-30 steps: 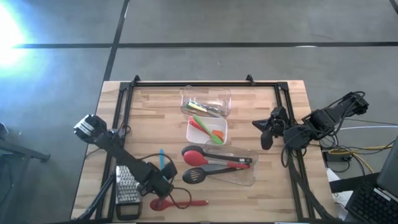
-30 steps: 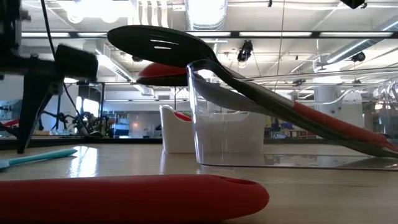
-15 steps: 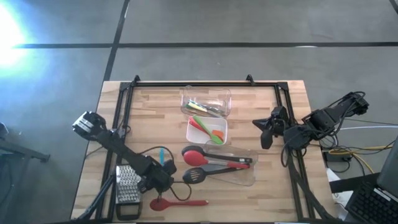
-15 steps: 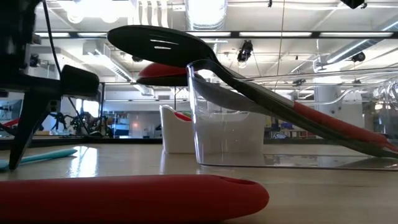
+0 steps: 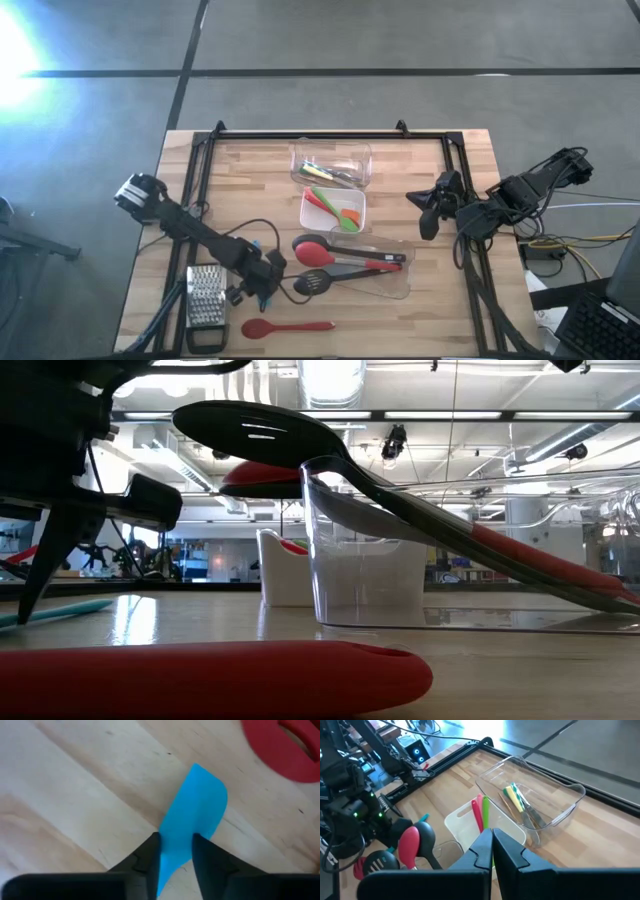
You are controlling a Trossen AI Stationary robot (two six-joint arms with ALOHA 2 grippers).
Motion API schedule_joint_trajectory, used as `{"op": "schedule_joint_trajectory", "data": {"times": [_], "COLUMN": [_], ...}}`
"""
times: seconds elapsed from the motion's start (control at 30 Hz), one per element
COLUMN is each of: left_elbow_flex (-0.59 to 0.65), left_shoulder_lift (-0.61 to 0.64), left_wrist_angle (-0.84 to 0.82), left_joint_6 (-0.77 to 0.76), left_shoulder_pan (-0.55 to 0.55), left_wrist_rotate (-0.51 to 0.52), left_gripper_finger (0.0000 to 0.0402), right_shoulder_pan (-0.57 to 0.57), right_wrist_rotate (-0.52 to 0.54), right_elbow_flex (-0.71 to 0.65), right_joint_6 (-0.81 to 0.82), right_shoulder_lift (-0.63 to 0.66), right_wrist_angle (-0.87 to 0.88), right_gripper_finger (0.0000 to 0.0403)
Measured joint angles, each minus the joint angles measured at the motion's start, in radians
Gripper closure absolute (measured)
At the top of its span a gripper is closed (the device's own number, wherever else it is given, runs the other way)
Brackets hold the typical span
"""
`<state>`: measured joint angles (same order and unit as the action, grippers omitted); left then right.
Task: Pick & Place Kitchen Items
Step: Put the blue spatula into the white bin
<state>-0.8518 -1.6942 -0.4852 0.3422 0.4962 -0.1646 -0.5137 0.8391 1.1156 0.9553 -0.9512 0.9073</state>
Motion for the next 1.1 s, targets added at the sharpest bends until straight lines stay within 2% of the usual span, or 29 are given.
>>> {"op": "schedule_joint_trajectory", "data": {"times": [0.2,0.33,0.43,0.67,0.77,0.9,1.1], "left_elbow_flex": [0.017,0.014,-0.003,-0.036,-0.05,-0.062,-0.068], "left_shoulder_lift": [0.0,0.011,0.016,0.015,0.015,0.014,0.012], "left_wrist_angle": [0.03,0.03,0.017,0.018,0.014,0.015,0.02], "left_joint_6": [-0.046,-0.065,-0.089,-0.131,-0.164,-0.172,-0.182], "left_shoulder_pan": [-0.004,0.0,0.001,0.004,0.009,0.028,0.068], "left_wrist_rotate": [-0.029,-0.037,-0.051,-0.091,-0.097,-0.094,-0.071], "left_gripper_finger": [0.0353,0.0354,0.0323,0.0208,0.0171,0.0145,0.014], "right_shoulder_pan": [0.0,0.0,0.0,0.0,0.0,0.0,0.0], "right_wrist_rotate": [0.002,0.002,0.002,0.001,0.0,-0.001,-0.001], "right_elbow_flex": [0.0,0.0,0.0,0.002,0.002,0.002,0.002], "right_joint_6": [-0.017,-0.016,-0.016,-0.014,-0.014,-0.015,-0.017], "right_shoulder_lift": [0.0,0.0,0.0,0.0,0.0,0.0,0.0], "right_wrist_angle": [0.0,0.0,0.0,0.0,0.0,0.0,0.001], "right_gripper_finger": [0.0394,0.0394,0.0394,0.0394,0.0394,0.0394,0.0394]}}
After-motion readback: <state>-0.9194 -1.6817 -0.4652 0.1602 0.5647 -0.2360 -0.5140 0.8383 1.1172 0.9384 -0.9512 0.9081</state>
